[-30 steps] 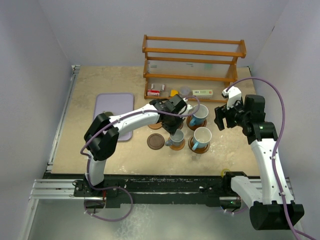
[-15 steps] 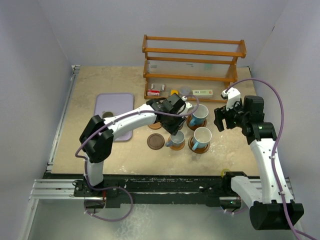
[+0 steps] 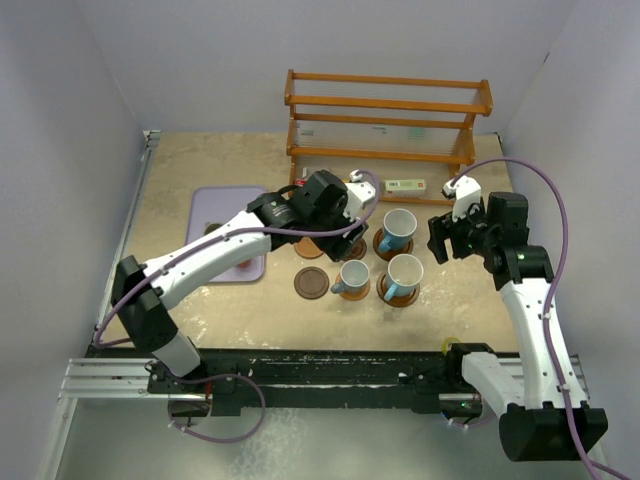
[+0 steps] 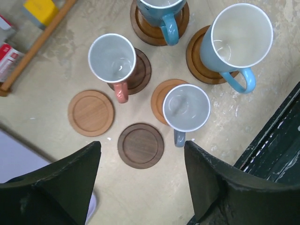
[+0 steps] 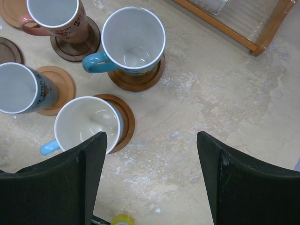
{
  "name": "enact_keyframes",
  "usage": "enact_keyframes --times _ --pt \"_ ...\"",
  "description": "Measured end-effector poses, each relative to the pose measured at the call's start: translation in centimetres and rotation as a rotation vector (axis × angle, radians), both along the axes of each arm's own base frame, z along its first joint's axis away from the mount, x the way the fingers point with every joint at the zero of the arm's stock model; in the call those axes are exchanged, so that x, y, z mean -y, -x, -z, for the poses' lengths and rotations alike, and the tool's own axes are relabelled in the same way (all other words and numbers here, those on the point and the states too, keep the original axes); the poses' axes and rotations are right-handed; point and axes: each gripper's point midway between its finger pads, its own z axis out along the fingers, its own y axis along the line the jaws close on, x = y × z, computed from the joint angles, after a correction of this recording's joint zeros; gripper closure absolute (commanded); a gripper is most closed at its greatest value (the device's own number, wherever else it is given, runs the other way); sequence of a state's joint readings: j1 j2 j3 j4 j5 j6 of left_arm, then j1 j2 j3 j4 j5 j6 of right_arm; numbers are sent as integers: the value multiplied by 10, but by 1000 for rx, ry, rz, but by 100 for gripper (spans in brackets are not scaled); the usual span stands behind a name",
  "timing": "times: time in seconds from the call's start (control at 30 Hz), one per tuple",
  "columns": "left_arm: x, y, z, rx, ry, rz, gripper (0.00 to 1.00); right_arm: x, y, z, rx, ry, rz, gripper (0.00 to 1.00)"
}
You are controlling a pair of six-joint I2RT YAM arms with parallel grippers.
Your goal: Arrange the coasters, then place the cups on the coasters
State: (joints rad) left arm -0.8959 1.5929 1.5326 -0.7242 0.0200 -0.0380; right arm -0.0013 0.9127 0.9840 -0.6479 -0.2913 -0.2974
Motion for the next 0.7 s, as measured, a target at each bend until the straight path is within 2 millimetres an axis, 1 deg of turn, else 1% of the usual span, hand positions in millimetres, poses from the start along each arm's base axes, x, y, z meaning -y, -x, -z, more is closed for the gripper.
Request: enact_keyframes --times 0.1,0.17,0.27,0.33,0.4,0.5,0.6,0.7 --pt "-21 -1 -21 66 16 13 29 -3 2 -4 17 -9 -13 19" --pt "-37 -6 -31 85 37 6 30 -3 4 -8 30 -10 -16 18" --pt "-73 -22 -44 125 48 -50 30 -4 7 -12 49 -11 -26 17" --pt "-92 -28 -48 155 36 -76 29 -7 9 -15 61 -17 -38 15" --pt "-104 -25 -48 179 19 -71 28 -7 10 -17 68 -18 -42 12" --pt "-124 -18 -40 196 -17 -61 23 -8 11 -20 82 -18 -50 6" --pt "-151 -22 -32 217 -62 -83 21 -10 14 -24 98 -24 -61 1" --pt "-175 -29 -20 226 -116 -97 20 -11 16 -28 117 -26 -67 0"
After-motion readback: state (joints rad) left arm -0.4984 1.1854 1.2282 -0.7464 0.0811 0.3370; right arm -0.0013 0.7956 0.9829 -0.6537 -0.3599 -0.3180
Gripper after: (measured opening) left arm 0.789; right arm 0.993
